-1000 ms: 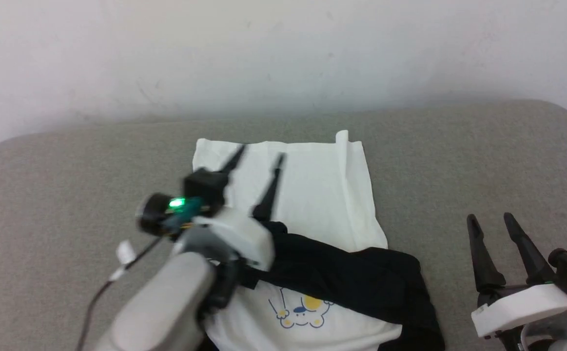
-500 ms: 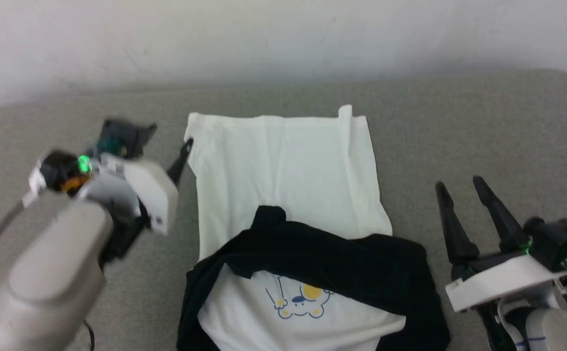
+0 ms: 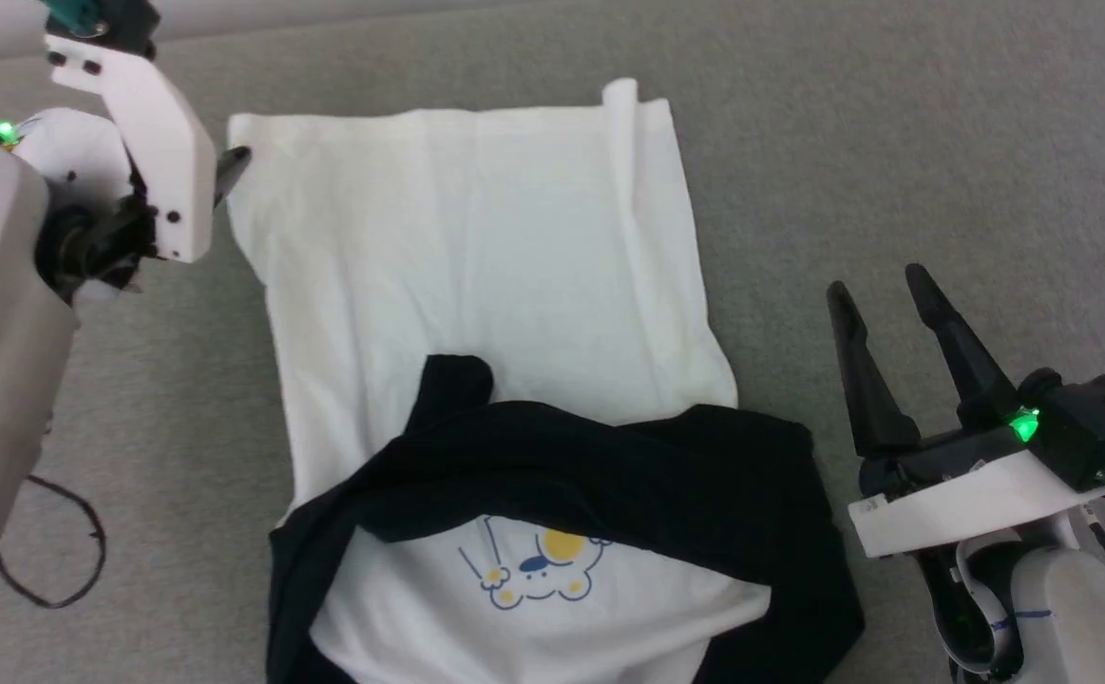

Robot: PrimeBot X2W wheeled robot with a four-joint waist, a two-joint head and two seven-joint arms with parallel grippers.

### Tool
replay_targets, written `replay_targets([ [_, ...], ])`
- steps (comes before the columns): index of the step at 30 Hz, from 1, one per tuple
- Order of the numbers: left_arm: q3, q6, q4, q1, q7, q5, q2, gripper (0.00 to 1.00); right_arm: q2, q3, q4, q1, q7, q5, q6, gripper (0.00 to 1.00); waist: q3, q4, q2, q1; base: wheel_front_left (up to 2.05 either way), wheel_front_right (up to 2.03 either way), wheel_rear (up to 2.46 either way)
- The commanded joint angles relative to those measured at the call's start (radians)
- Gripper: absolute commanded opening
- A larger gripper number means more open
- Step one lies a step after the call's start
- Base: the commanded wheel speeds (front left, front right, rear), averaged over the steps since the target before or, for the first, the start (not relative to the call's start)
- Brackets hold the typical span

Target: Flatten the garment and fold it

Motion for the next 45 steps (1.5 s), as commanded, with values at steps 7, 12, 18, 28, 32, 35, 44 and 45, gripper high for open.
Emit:
replay_targets([
  [7, 0.026, 0.026, 0.105, -0.024, 0.009, -0.033, -0.005, 1.00, 0.009, -0.008, 0.003, -0.016, -0.022, 0.003, -0.001, 1.00, 0.106, -0.105, 0.0000, -0.0004, 0.00, 0.00, 0.00],
  [12, -0.007, 0.065, 0.167, -0.028, 0.016, 0.015, 0.006, 1.00, 0.008, -0.018, 0.008, -0.017, -0.030, 0.002, -0.001, 1.00, 0.107, -0.102, 0.0000, -0.0004, 0.00, 0.00, 0.00],
  [18, -0.020, 0.036, 0.182, -0.016, -0.018, 0.006, -0.026, 0.00, -0.033, -0.036, 0.001, -0.023, 0.001, -0.016, -0.001, 1.00, 0.065, -0.064, 0.0000, -0.0004, 0.00, 0.00, 0.00],
  [28, -0.050, 0.016, 0.157, -0.029, -0.228, 0.048, -0.109, 0.00, -0.322, 0.077, -0.033, -0.231, 0.344, 0.125, -0.001, 1.00, 0.003, 0.069, 0.0000, -0.0004, 0.00, 0.00, 0.00],
  [32, -0.071, 0.004, 0.134, -0.041, -0.285, 0.066, -0.133, 0.00, -0.399, 0.172, 0.035, -0.387, 0.538, 0.242, -0.001, 1.00, 0.019, 0.127, 0.0000, -0.0004, 0.00, 0.00, 0.00],
  [35, -0.087, -0.002, 0.110, -0.054, -0.315, 0.075, -0.155, 0.00, -0.445, 0.256, 0.119, -0.517, 0.649, 0.295, -0.001, 1.00, 0.046, 0.170, 0.0000, -0.0004, 0.00, 0.00, 0.00],
  [44, -0.138, -0.013, 0.051, -0.088, -0.365, 0.096, -0.225, 0.00, -0.484, 0.454, 0.435, -0.815, 0.802, 0.334, -0.001, 1.00, 0.116, 0.275, 0.0000, -0.0004, 0.00, 0.00, 0.00],
  [45, -0.143, -0.014, 0.048, -0.092, -0.369, 0.098, -0.232, 0.00, -0.482, 0.467, 0.469, -0.835, 0.805, 0.339, -0.001, 1.00, 0.122, 0.283, 0.0000, -0.0004, 0.00, 0.00, 0.00],
])
